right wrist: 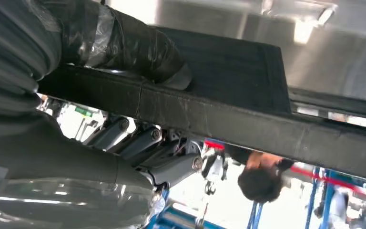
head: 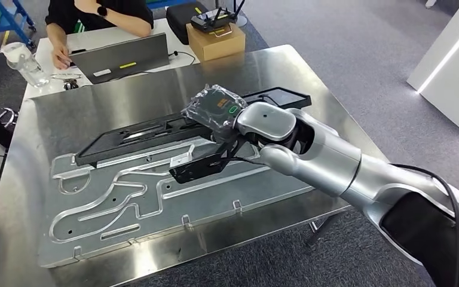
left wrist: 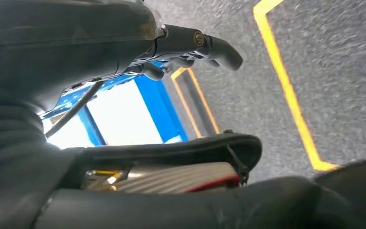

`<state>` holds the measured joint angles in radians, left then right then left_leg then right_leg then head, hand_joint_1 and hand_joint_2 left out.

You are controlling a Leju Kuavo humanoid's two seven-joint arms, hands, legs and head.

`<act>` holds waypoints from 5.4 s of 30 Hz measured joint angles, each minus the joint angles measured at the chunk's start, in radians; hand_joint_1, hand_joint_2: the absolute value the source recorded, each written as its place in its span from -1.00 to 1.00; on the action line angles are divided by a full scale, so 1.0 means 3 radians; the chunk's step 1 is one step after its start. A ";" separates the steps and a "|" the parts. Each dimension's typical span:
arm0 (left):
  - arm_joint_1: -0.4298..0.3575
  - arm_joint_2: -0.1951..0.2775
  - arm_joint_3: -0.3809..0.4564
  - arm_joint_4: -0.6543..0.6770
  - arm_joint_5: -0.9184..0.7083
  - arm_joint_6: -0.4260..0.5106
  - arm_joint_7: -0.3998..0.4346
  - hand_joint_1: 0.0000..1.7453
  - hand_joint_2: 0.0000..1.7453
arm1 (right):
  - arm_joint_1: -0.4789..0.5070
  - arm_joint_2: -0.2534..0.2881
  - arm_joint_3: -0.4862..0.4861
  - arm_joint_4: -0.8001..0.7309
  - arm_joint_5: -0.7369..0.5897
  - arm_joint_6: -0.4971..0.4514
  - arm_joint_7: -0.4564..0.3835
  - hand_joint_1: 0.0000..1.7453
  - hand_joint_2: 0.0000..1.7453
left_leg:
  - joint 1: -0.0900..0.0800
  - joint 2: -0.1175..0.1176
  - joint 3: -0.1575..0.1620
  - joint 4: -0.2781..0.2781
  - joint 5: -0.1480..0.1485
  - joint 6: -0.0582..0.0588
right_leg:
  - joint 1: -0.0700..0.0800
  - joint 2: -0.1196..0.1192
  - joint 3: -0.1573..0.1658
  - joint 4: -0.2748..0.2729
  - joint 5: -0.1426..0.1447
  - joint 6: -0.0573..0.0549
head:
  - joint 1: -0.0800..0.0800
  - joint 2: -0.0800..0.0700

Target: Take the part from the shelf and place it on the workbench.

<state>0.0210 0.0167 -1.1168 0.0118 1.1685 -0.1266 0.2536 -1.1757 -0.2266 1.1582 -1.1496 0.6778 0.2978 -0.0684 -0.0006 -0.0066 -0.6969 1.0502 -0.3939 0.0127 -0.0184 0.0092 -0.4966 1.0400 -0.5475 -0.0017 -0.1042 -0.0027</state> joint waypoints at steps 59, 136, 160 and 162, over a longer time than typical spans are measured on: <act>-0.0039 -0.0144 0.0157 0.0000 0.0046 -0.0061 0.0016 -1.00 -1.00 | 0.0751 0.0275 -0.0063 -0.0811 -0.0085 -0.0272 0.0074 -1.00 -1.00 | -0.0042 -0.0003 0.0248 -0.0167 -0.0008 0.0171 | 0.0022 -0.0015 -0.0581 0.0786 -0.0196 0.0065 | 0.0004 0.0000; 0.0016 -0.0097 0.0325 0.0003 -0.0004 -0.0004 0.0072 -1.00 -1.00 | 0.4099 -0.0916 -0.1574 -0.1435 -0.0153 -0.1381 0.1084 -1.00 1.00 | 0.0037 0.0003 0.0211 0.0731 -0.0602 -0.0106 | 0.0038 -0.0118 -0.0311 -0.0184 0.0409 -0.0090 | 0.0010 0.0000; -0.0028 0.0070 0.0345 -0.0368 -0.0280 0.0247 0.0159 -1.00 1.00 | 0.3989 0.0325 -0.1624 0.2985 -0.3380 -0.0638 0.1016 -1.00 1.00 | 0.0003 0.0068 0.0390 -0.0155 -0.0162 0.0091 | 0.0031 -0.0056 0.0130 -0.0179 -0.0009 0.0044 | 0.0018 0.0000; -0.0026 0.0079 0.0345 -0.0370 -0.0296 0.0304 0.0179 -1.00 1.00 | 0.3990 0.0358 -0.1678 0.3041 -0.3455 -0.0686 0.0951 -1.00 1.00 | 0.0016 0.0064 0.0385 -0.0168 -0.0118 0.0046 | 0.0045 -0.0065 0.0115 -0.0170 0.0007 0.0019 | 0.0018 0.0000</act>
<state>0.0134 0.0403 -1.0132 -0.0992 1.0798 -0.0355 0.3072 0.0213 -0.1193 0.6546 -0.2372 -0.3588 0.0918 0.2170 0.0041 0.0124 -0.5815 0.9998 -0.4291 0.0265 -0.0050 -0.0101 -0.4621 0.9889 -0.5452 0.0040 -0.0989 -0.0027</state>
